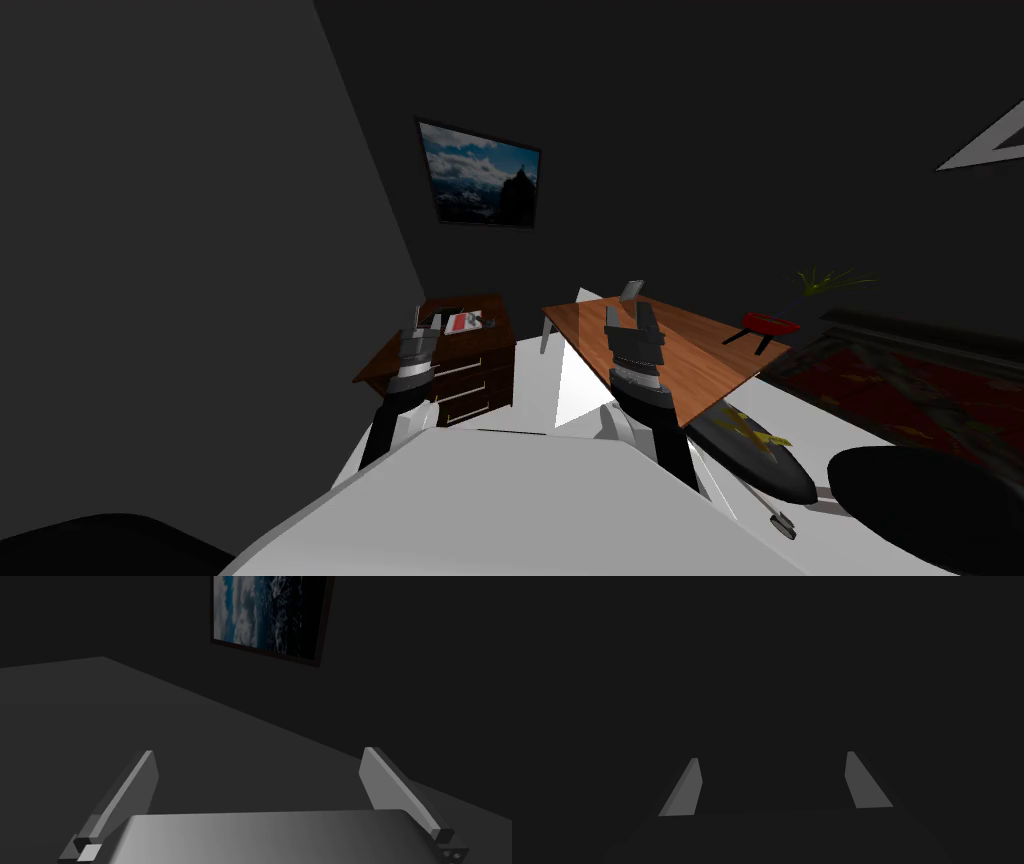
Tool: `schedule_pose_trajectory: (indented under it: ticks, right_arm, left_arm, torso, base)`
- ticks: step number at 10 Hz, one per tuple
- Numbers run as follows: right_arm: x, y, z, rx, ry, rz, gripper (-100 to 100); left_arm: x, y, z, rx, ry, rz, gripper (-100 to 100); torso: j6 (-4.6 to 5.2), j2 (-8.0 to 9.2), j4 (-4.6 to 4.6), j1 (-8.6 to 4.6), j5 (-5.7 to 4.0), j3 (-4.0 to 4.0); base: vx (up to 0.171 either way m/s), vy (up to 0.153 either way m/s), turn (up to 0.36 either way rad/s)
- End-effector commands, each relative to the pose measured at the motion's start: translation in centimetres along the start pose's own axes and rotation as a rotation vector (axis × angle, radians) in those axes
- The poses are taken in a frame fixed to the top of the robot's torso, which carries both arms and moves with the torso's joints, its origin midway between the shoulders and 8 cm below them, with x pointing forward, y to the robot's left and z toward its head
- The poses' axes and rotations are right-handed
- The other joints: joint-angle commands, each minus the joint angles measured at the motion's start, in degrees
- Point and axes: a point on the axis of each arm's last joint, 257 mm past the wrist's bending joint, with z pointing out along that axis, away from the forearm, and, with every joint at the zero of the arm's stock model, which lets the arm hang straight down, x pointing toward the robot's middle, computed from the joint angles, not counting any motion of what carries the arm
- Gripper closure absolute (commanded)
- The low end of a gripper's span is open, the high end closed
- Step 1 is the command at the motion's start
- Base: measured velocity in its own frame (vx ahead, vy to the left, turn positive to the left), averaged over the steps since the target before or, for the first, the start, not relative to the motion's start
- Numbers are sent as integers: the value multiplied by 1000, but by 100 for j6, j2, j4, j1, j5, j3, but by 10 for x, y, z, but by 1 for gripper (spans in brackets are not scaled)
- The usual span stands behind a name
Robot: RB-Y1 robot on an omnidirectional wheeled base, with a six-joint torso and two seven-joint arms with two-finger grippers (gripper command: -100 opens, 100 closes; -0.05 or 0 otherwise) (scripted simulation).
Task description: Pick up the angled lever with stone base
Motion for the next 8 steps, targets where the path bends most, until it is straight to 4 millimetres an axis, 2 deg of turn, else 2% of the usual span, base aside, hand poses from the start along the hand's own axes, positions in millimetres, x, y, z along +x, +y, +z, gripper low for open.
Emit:
schedule_pose_trajectory:
  ticks: [1,4,6,7,8]
  right_arm:
    - [0,0,0,0,0,0,0]
    - [0,0,0,0,0,0,0]
    - [0,0,0,0,0,0,0]
    - [0,0,0,0,0,0,0]
    - [0,0,0,0,0,0,0]
  left_arm:
    - [6,8,8,-10,26,-16,-100]
    - [20,30,25,-47,69,-51,-100]
    - [30,51,38,-90,97,-77,-100]
    - [34,48,44,-76,101,-84,-100]
    - [40,61,51,-105,114,-97,-100]
  torso:
    - [0,0,0,0,0,0]
    - [0,19,4,1,0,11]
    - [0,23,5,17,4,13]
    - [0,26,6,24,5,15]
    - [0,19,5,19,5,12]
  base:
    - [-29,-1,32]
    - [-59,8,48]
    - [-75,54,69]
    - [-51,48,30]
    - [-36,48,79]
